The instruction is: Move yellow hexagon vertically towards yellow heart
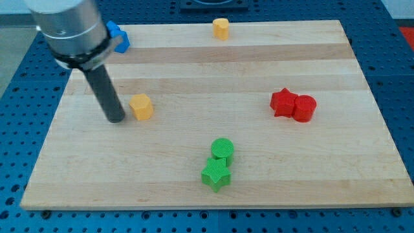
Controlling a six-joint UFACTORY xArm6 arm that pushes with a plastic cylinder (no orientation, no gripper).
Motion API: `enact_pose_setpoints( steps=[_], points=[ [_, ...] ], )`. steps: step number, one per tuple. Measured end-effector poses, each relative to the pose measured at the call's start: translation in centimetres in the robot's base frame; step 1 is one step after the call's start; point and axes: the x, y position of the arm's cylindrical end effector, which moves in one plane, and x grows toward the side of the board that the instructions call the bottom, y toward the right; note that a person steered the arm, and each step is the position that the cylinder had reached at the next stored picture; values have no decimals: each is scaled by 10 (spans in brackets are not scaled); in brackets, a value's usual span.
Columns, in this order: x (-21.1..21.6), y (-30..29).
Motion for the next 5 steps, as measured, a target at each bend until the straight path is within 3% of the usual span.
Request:
enact_pose_setpoints(
  steps=[3,4,5],
  points=[
    [-93,151],
    [-93,152],
    [-51,152]
  ],
)
